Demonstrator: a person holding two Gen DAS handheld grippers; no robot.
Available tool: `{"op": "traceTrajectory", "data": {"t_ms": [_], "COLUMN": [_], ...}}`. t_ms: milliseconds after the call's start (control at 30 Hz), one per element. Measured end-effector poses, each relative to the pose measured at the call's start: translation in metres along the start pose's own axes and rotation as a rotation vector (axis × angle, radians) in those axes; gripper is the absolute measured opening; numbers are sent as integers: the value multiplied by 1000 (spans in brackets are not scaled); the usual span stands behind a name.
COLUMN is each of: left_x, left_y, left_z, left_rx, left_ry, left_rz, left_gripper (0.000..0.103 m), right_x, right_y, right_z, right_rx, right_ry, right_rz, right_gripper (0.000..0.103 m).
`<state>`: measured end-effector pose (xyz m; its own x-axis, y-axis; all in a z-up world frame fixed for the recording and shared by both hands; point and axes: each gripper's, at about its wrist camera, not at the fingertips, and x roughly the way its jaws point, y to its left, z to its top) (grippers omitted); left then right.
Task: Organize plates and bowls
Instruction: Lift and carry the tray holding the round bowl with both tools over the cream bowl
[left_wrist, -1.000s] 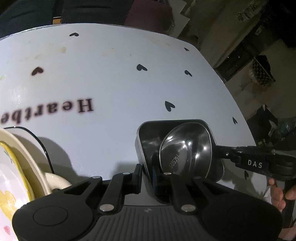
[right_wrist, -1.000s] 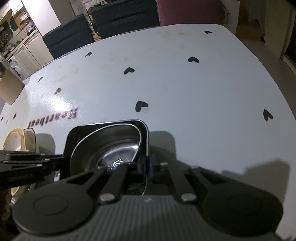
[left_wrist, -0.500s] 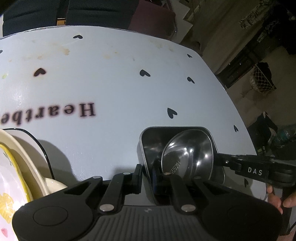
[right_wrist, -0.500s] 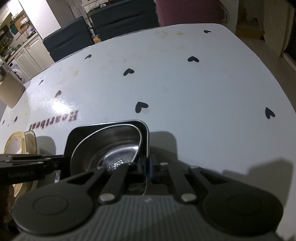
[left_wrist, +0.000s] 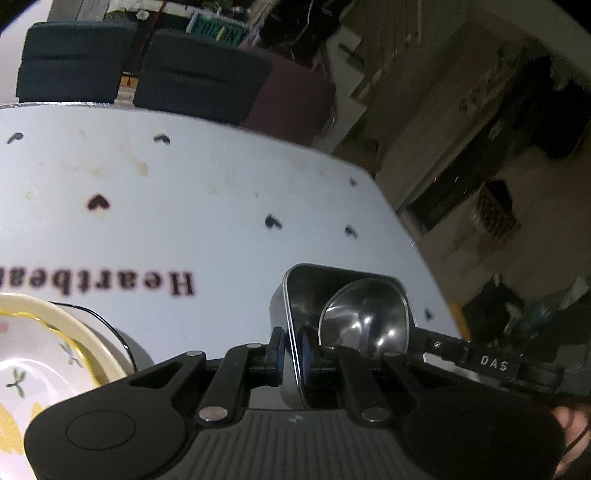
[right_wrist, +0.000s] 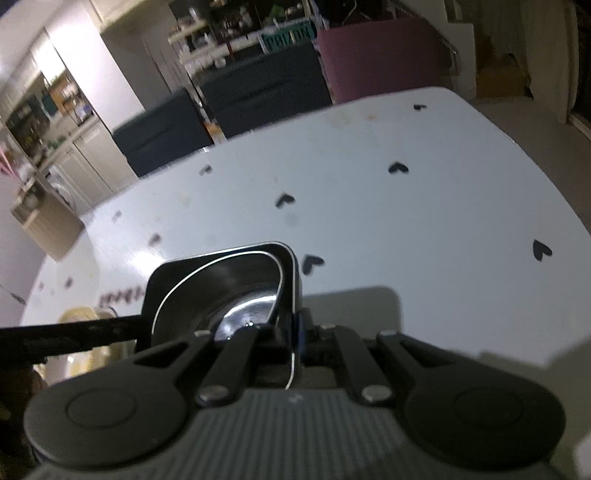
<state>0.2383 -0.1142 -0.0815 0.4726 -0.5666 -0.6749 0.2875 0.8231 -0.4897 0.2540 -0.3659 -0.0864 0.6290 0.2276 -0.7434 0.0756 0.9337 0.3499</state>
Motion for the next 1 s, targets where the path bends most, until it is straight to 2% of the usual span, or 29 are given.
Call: {"op": "traceTrajectory", "data": {"t_ms": [200,433,1000], "left_x": [-36,-75,-154], "left_y": [14,35,101], "left_z": [3,-3,-19], "left_rx": [-32,-59,-144], "left_ry": [-73,-122,-218], "left_rz": [-22,-5,89], "left_gripper": [10,10,10], "right_x": [-18,-23,6], "right_y": [15,54,125], "right_z": [1,-3,-5], "right_rx": [24,-8,-90], "right_ry": [-71,-110,-81], "right_rz": [79,131,231], "right_gripper": [6,6,6]}}
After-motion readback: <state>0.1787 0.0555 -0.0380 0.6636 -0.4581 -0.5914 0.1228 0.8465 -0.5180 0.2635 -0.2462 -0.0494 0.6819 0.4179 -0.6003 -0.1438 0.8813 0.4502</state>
